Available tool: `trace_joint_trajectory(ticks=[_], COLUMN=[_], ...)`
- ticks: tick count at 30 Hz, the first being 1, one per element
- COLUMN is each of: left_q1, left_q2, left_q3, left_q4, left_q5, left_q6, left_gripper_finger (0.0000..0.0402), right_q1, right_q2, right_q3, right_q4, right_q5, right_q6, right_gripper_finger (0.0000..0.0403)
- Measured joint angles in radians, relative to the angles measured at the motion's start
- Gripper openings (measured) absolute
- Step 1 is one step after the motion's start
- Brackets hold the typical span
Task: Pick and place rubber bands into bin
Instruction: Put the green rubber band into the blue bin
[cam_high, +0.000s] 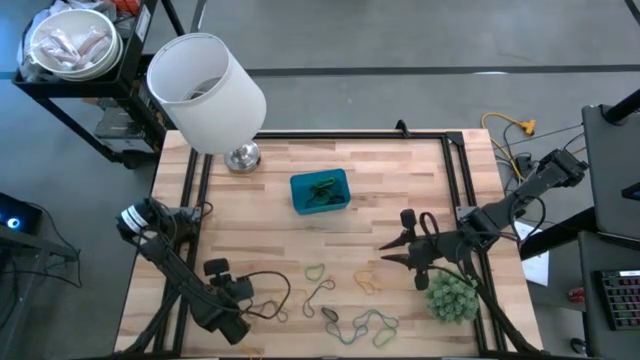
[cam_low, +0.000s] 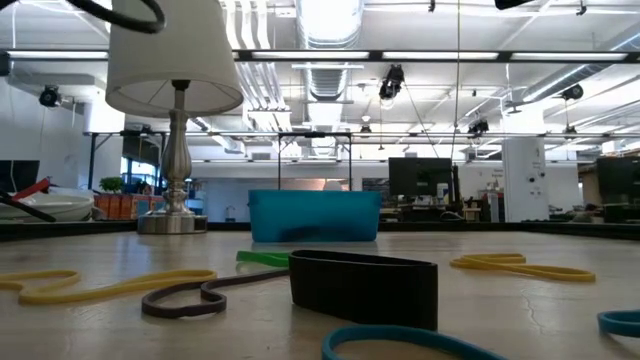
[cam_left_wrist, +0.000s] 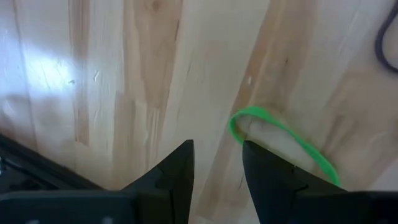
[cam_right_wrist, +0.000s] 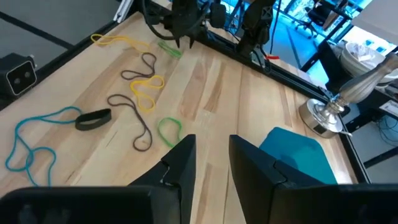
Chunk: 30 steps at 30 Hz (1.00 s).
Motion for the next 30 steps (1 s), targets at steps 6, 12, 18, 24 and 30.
trace_joint_trajectory(ticks=[6,12,18,24,30], left_q1=[0.000,0.000,0.001,0.003,0.004], left_q2=[-0.004,-0.049,-0.119,-0.175,-0.178], left_q3=[-0.051,-0.136,-0.211,-0.330,-0.354], left_q4=[0.064,0.170,0.274,0.411,0.441], left_q5=[-0.001,0.006,0.012,0.037,0.052], left_q6=[-0.015,-0.020,-0.045,-0.114,-0.117], left_gripper_finger=[0.0121,0.0121,0.0121,0.0120,0.0074], right_q1=[0.000,0.000,0.000,0.000,0.000], right_q2=[0.000,0.000,0.000,0.001,0.001], right_q3=[-0.001,-0.002,-0.002,-0.002,-0.002], right_q4=[0.000,-0.001,-0.001,-0.001,-0.001], right_q5=[0.000,-0.001,-0.001,-0.001,-0.001], right_q6=[0.004,0.008,0.008,0.008,0.008], right_gripper_finger=[0.0090,0.0087,0.0088,0.0085,0.0078])
